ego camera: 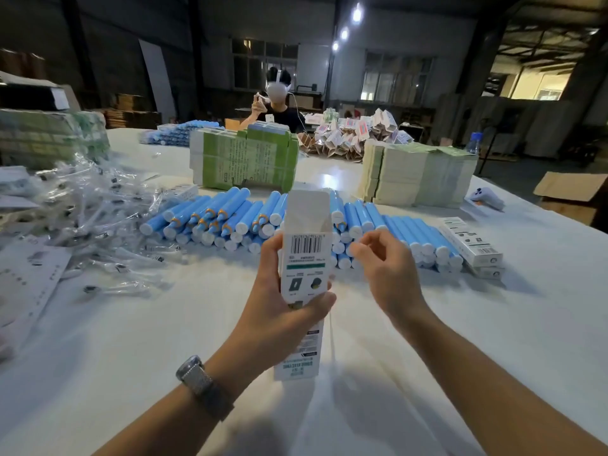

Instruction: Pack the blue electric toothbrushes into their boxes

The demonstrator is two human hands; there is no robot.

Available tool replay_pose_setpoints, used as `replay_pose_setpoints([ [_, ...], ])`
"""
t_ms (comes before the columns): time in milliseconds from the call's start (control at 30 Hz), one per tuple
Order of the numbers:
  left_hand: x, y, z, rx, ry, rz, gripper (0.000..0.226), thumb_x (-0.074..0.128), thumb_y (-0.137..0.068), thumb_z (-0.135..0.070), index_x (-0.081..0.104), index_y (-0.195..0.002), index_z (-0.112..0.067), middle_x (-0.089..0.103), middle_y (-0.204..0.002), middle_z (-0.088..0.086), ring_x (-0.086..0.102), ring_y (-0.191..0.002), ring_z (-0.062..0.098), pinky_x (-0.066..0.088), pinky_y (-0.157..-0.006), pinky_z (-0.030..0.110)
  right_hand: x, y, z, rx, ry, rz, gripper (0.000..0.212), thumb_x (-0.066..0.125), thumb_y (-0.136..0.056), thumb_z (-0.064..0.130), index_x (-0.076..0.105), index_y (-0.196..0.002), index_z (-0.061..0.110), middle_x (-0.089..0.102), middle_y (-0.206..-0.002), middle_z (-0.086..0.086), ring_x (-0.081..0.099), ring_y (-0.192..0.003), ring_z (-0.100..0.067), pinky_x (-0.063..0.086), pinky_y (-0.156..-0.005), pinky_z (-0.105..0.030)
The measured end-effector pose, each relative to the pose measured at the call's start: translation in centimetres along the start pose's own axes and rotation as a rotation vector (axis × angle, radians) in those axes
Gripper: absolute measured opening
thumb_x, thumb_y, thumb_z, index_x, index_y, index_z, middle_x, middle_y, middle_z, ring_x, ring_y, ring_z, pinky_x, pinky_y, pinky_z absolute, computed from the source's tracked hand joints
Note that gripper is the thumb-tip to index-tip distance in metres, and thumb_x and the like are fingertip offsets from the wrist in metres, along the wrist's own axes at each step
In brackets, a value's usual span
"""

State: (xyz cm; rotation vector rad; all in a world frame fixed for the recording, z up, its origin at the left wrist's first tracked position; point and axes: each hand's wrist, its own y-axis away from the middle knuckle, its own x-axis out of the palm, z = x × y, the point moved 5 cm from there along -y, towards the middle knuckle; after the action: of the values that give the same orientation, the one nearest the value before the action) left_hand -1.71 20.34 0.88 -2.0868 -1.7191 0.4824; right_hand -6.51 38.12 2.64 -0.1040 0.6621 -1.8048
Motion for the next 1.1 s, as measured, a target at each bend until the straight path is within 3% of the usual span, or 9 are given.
replay_pose_setpoints([
  [133,-0.2,0.0,-0.3,0.027,-0.088,-0.021,0.071,0.086,-0.071,-0.009,0.044,-0.108,-0.053,0.067,-0.098,-0.02,0.069,-0.087,0.006,0.056,-0.065,0.017,0.0,-7.1,0.2,0.065,0.386,-0.021,0.016,0.063,-0.089,0.042,0.059,-0.087,0.026,0.061,-0.077,0.009,0.061,-0.073,-0.012,0.049,-0.066,-0.033],
  [267,-0.7,0.0,-0.8,0.054,-0.165,-0.073,0.069,0.088,-0.062,-0.023,0.044,-0.104,-0.055,0.065,-0.104,-0.026,0.068,-0.091,0.002,0.056,-0.062,0.016,2.0,-12.8,-0.1,0.147,0.732,0.083,0.04,0.055,-0.088,0.061,0.052,-0.107,0.026,0.06,-0.099,0.001,0.058,-0.091,-0.024,0.044,-0.072,-0.034],
  [433,-1.4,-0.2,-0.8,0.089,-0.231,-0.12,0.073,0.09,-0.067,-0.012,0.042,-0.102,-0.056,0.065,-0.104,-0.03,0.066,-0.09,-0.004,0.054,-0.063,0.012,5.4,-14.7,-1.6,0.199,0.968,0.219,0.043,0.051,-0.09,0.039,0.043,-0.125,0.016,0.05,-0.099,-0.007,0.046,-0.089,-0.028,0.036,-0.071,-0.036],
  [633,-1.5,-0.3,-0.7,0.11,-0.279,-0.142,0.073,0.089,-0.069,-0.015,0.041,-0.104,-0.058,0.064,-0.108,-0.033,0.066,-0.093,-0.006,0.053,-0.065,0.01,6.6,-14.9,-2.0,0.155,1.0,0.215,0.019,0.046,-0.092,0.021,0.038,-0.108,0.015,0.038,-0.079,-0.004,0.045,-0.086,-0.028,0.033,-0.062,-0.035],
  [733,-1.4,-0.2,-0.7,0.102,-0.273,-0.138,0.07,0.088,-0.067,-0.02,0.041,-0.104,-0.057,0.064,-0.108,-0.032,0.067,-0.093,-0.003,0.054,-0.066,0.012,6.5,-14.2,-1.7,0.124,0.864,0.15,0.019,0.038,-0.092,0.019,0.04,-0.111,0.014,0.044,-0.085,-0.005,0.047,-0.086,-0.03,0.035,-0.067,-0.038],
  [833,-1.5,-0.3,-0.4,0.066,-0.236,-0.149,0.062,0.086,-0.063,-0.029,0.043,-0.101,-0.053,0.067,-0.104,-0.027,0.068,-0.09,0.002,0.056,-0.066,0.016,6.4,-12.5,-0.7,0.09,0.622,0.036,0.028,0.04,-0.096,0.029,0.042,-0.122,0.017,0.056,-0.091,-0.005,0.055,-0.082,-0.029,0.042,-0.066,-0.039],
  [900,-1.6,-0.3,-0.4,0.051,-0.217,-0.159,0.06,0.086,-0.062,-0.033,0.044,-0.1,-0.051,0.069,-0.101,-0.024,0.069,-0.088,0.005,0.056,-0.065,0.018,6.0,-11.0,0.3,0.135,0.294,-0.031,0.033,0.044,-0.097,0.032,0.043,-0.129,0.021,0.06,-0.089,-0.003,0.056,-0.074,-0.021,0.047,-0.067,-0.039],
  [967,-1.8,-0.4,-0.5,0.058,-0.202,-0.162,0.06,0.087,-0.06,-0.039,0.045,-0.101,-0.051,0.07,-0.099,-0.021,0.07,-0.087,0.007,0.055,-0.065,0.017,5.4,-9.2,1.0,0.238,-0.142,-0.068,0.038,0.05,-0.099,0.029,0.045,-0.135,0.021,0.059,-0.088,0.001,0.053,-0.067,-0.011,0.047,-0.059,-0.031],
  [1100,-1.9,-0.7,-0.8,0.095,-0.184,-0.144,0.05,0.08,-0.064,-0.046,0.046,-0.101,-0.048,0.071,-0.1,-0.02,0.072,-0.083,0.011,0.056,-0.065,0.022,4.5,-4.7,2.5,0.331,-0.717,0.05,0.04,0.059,-0.098,0.021,0.048,-0.137,0.023,0.07,-0.096,-0.003,0.063,-0.069,-0.008,0.045,-0.062,-0.024],
])
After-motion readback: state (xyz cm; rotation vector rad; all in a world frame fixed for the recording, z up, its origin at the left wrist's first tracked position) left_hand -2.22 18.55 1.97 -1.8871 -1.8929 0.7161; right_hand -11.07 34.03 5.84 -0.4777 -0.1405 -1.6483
